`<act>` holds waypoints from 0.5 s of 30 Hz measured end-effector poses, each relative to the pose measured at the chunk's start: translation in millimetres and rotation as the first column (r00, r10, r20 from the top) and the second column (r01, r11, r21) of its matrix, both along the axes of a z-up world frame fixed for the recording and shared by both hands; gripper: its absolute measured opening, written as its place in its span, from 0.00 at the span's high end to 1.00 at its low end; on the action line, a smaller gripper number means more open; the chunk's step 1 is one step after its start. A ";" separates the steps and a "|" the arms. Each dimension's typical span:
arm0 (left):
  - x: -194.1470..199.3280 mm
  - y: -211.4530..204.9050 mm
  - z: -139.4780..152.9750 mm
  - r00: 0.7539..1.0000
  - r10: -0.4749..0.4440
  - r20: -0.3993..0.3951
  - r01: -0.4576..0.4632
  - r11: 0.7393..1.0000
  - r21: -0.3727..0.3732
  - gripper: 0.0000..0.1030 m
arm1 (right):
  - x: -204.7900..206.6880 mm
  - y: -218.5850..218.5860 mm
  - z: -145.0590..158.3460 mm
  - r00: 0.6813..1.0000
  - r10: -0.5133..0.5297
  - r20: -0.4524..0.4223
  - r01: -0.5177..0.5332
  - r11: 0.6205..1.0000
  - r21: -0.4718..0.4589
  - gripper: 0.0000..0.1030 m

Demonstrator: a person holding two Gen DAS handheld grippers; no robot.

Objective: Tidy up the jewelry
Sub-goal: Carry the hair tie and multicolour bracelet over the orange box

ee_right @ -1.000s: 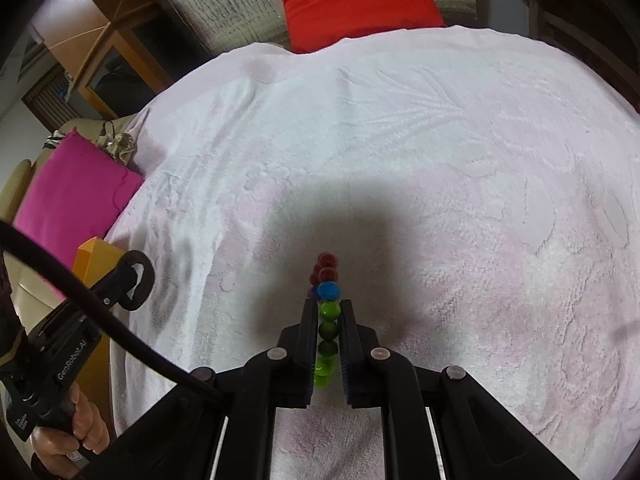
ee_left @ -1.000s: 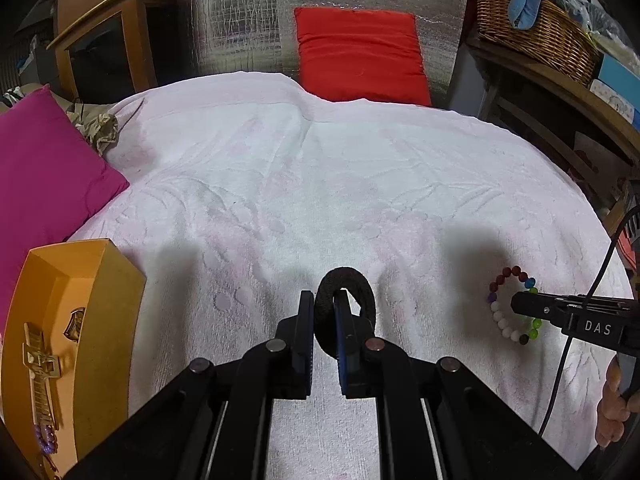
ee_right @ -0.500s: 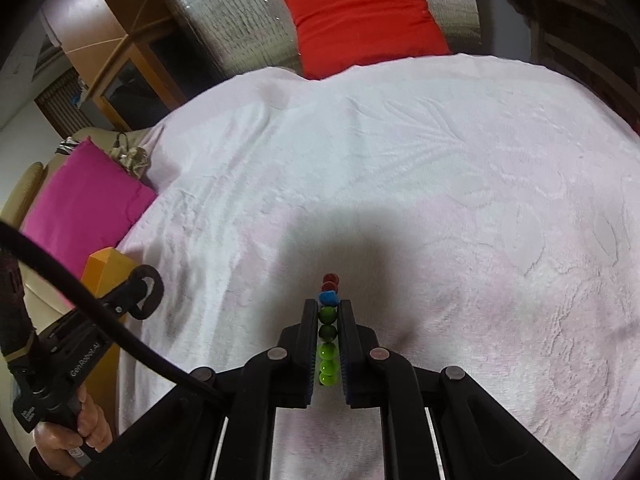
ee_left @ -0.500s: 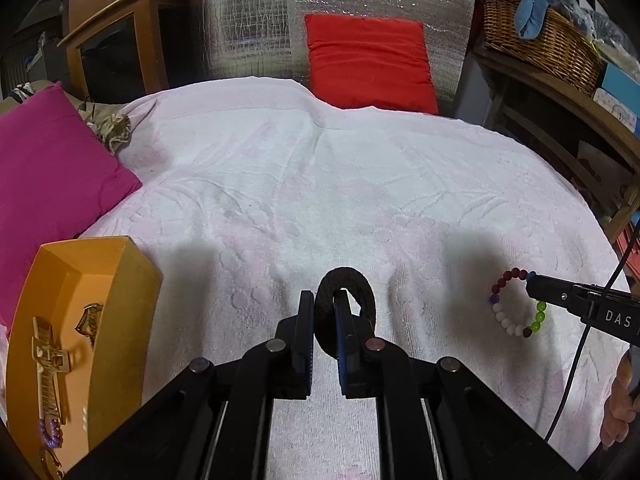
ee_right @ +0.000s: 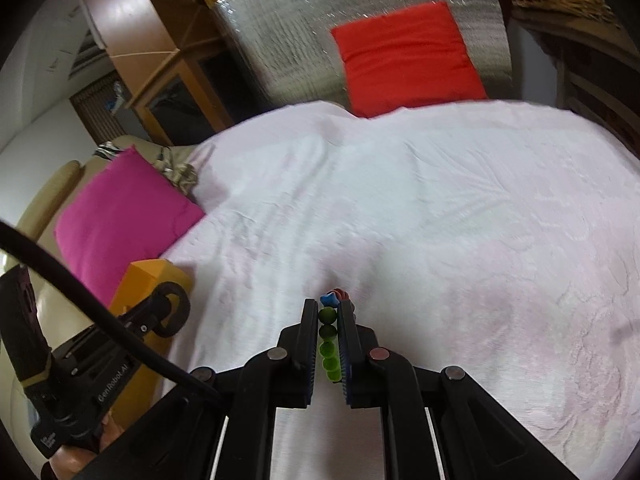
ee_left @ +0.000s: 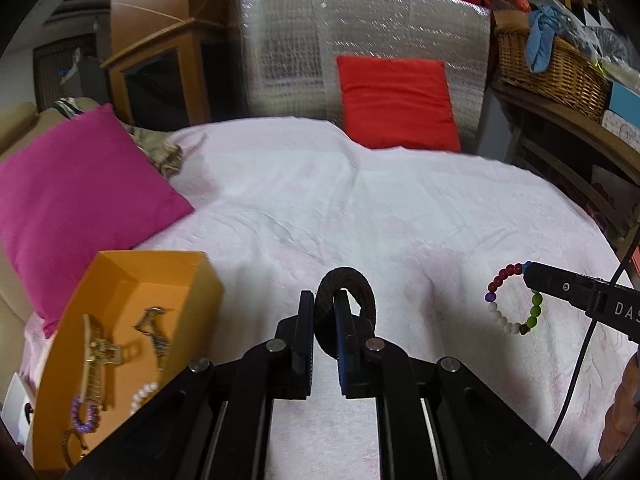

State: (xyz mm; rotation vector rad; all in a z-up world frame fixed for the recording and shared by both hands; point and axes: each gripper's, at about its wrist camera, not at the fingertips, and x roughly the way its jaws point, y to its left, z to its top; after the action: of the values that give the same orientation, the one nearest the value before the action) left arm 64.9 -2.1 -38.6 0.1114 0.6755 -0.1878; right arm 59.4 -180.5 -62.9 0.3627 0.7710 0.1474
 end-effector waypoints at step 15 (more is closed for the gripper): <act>-29.3 47.9 23.5 0.990 0.116 0.084 -0.117 0.993 0.009 0.90 | -10.3 57.0 25.4 0.990 0.091 0.109 -0.094 0.995 0.023 0.89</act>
State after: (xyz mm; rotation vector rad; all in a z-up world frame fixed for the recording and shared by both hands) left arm 35.6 45.7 -15.1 0.0919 0.5986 -0.0655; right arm 49.1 -123.6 -37.4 0.3430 0.6794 0.2629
